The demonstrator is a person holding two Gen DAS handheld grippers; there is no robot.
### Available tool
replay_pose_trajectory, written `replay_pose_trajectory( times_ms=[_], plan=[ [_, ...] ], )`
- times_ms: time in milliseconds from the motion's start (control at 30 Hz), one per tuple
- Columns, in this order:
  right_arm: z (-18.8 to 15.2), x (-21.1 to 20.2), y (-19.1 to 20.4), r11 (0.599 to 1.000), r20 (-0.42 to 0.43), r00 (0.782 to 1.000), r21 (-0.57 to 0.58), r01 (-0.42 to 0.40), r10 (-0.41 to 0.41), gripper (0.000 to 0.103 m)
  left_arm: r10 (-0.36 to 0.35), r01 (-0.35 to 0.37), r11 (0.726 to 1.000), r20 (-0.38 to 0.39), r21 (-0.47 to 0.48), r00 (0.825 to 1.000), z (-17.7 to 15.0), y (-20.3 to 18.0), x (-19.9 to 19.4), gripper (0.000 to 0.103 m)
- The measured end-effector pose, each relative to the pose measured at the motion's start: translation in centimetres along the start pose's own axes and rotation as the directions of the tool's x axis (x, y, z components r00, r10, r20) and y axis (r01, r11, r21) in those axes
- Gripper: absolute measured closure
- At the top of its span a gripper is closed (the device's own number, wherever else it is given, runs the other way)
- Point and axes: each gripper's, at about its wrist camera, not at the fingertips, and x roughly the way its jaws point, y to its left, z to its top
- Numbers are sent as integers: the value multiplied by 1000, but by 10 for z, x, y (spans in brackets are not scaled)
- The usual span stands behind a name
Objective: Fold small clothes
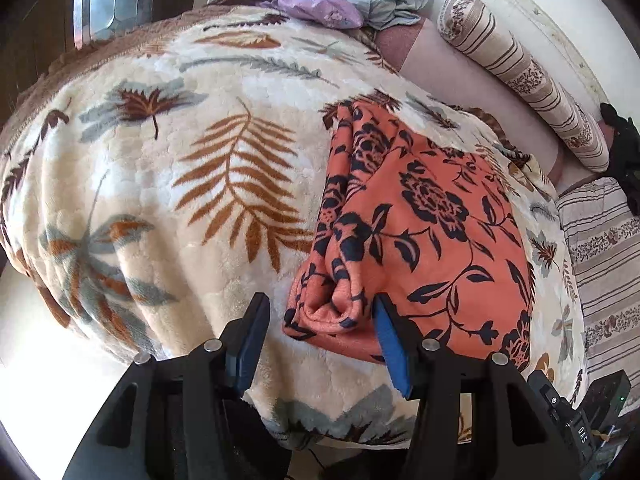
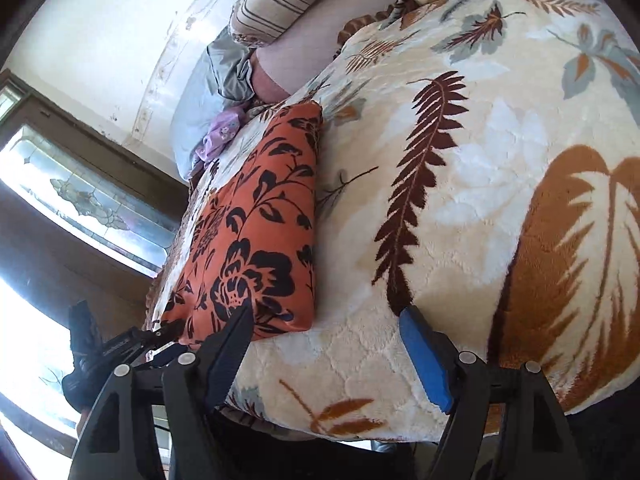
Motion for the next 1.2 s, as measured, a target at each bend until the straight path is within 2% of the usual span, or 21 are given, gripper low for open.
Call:
replay_pose_trajectory(
  times_ms=[100, 200, 233, 267, 333, 367, 467, 600, 700, 900, 1033, 1100, 1200],
  plan=[
    [-1, 0, 4, 1000, 2, 1000, -27, 13, -13, 24, 21, -21, 1000, 47, 16, 999, 1, -4, 0, 37],
    [-1, -3, 6, 999, 15, 999, -37, 32, -31, 24, 77, -77, 997, 31, 11, 997, -4, 4, 24, 35],
    [-1, -5, 7, 998, 27, 999, -44, 47, -46, 24, 65, -65, 998, 24, -10, 998, -8, 10, 32, 27],
    [-1, -9, 7, 997, 41, 997, -51, 65, -63, 24, 41, -39, 998, 48, -39, 998, -14, 18, 34, 23],
    [-1, -14, 9, 992, 72, 993, -66, 103, -98, 22, 7, -2, 999, 125, -42, 992, -27, 26, 31, 22],
    [0, -16, 8, 991, 85, 990, -68, 119, -113, 18, 12, -9, 1000, 142, -21, 990, -30, 24, 29, 22],
    [1, -18, 7, 989, 97, 987, -63, 135, -128, 17, 34, -35, 999, 143, 6, 989, -30, 19, 29, 20],
    [-1, -17, 12, 984, 92, 985, -92, 152, -144, 17, -2, 6, 1000, 138, -27, 990, -29, 26, 29, 19],
    [-4, -18, 18, 979, 101, 984, -124, 162, -149, 17, 3, 0, 1000, 144, -19, 990, -31, 25, 28, 19],
    [-7, -18, 21, 975, 92, 983, -143, 170, -158, 17, 81, -89, 996, 183, 32, 980, -39, 12, 20, 19],
    [-10, -17, 26, 970, 94, 982, -167, 177, -163, 17, 178, -208, 972, 235, 108, 955, -46, -6, 10, 19],
    [-12, -14, 29, 967, 87, 983, -183, 175, -162, 17, 201, -244, 958, 253, 150, 946, -49, -13, 9, 19],
    [-16, -4, 32, 963, 47, 984, -202, 177, -172, 17, 210, -246, 957, 219, 152, 953, -48, -10, 16, 16]
  ],
)
